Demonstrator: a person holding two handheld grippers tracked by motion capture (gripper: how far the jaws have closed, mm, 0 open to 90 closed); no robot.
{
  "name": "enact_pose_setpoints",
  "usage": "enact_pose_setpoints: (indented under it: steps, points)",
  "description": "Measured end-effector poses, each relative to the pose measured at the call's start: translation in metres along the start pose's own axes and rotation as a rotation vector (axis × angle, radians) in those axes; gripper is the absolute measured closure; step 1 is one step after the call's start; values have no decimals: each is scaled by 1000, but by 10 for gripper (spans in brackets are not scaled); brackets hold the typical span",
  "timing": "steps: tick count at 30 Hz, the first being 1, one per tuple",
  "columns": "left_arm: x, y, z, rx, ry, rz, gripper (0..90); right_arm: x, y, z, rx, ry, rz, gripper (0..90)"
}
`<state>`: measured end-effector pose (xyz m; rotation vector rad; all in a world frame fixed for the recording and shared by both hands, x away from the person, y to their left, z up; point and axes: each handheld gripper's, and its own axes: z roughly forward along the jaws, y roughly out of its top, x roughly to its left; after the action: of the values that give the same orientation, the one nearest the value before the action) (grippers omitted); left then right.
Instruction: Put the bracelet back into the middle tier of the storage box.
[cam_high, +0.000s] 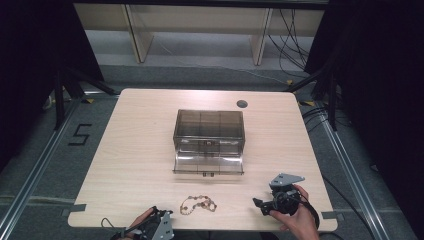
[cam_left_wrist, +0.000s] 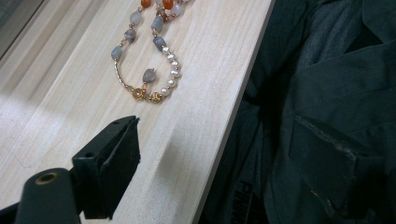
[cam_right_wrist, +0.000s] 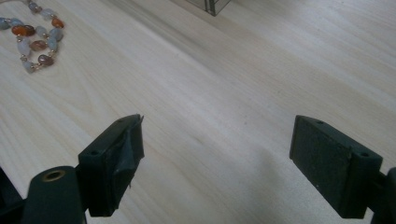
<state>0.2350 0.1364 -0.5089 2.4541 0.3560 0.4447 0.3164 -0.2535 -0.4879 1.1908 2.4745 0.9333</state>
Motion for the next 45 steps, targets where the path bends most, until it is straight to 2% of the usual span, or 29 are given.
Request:
enact_pose_setpoints:
  steps: [2,3,6,7,10,11,12,13,15,16,20,22,23,25,28,30,32,34,37,38,39,42,43,44,45]
  points:
    - [0,0,0,-2,0,-2,163,2,2,-2,15,1,1,184]
    - [0,0,0,-2,0,-2,163,2,2,0,-2,-3,-14,183]
    - [0,0,0,0,1,0,163,4,5,1,-7,2,-37,184]
    - [0,0,0,-5,-1,-3,163,6,6,0,10,9,-34,185]
    - [0,0,0,1,1,1,163,10,8,2,1,13,-49,186]
    - [0,0,0,0,1,0,163,12,10,1,12,27,-35,189]
    - [0,0,0,-1,1,-1,163,13,11,1,23,32,-42,191]
    - [0,0,0,-2,1,0,163,13,13,1,19,34,-70,195]
    - [0,0,0,0,1,0,163,18,15,3,10,35,-82,201]
    - [0,0,0,1,1,0,163,20,18,2,28,46,-83,205]
    - [0,0,0,2,1,1,163,28,25,4,39,62,-114,219]
    - [0,0,0,1,1,0,163,31,27,7,23,63,-122,224]
    - [1,0,0,0,1,-1,163,36,31,9,34,83,-130,242]
    - [0,0,1,0,1,-2,163,40,36,11,50,90,-168,245]
    - [0,0,1,3,2,-3,163,49,43,17,40,115,-182,258]
    - [0,0,1,2,2,-1,163,51,46,18,54,121,-192,258]
    - [1,0,1,3,2,-5,163,61,53,25,64,142,-234,268]
    - [1,0,1,3,-5,-3,163,65,55,28,74,148,-235,274]
    - [1,0,1,4,0,-5,163,78,62,39,86,171,-257,287]
    - [1,0,0,2,3,0,163,80,64,43,83,180,-275,287]
    - [0,0,0,-2,-1,-11,163,82,66,45,85,181,-282,288]
    - [0,0,1,-6,-3,-11,163,87,69,49,93,194,-291,301]
    - [1,0,0,4,3,0,163,90,73,52,99,207,-309,306]
    - [0,0,0,-7,0,-11,163,92,74,54,101,210,-319,312]
    - [0,0,0,0,2,-2,163,95,75,57,97,215,-325,316]
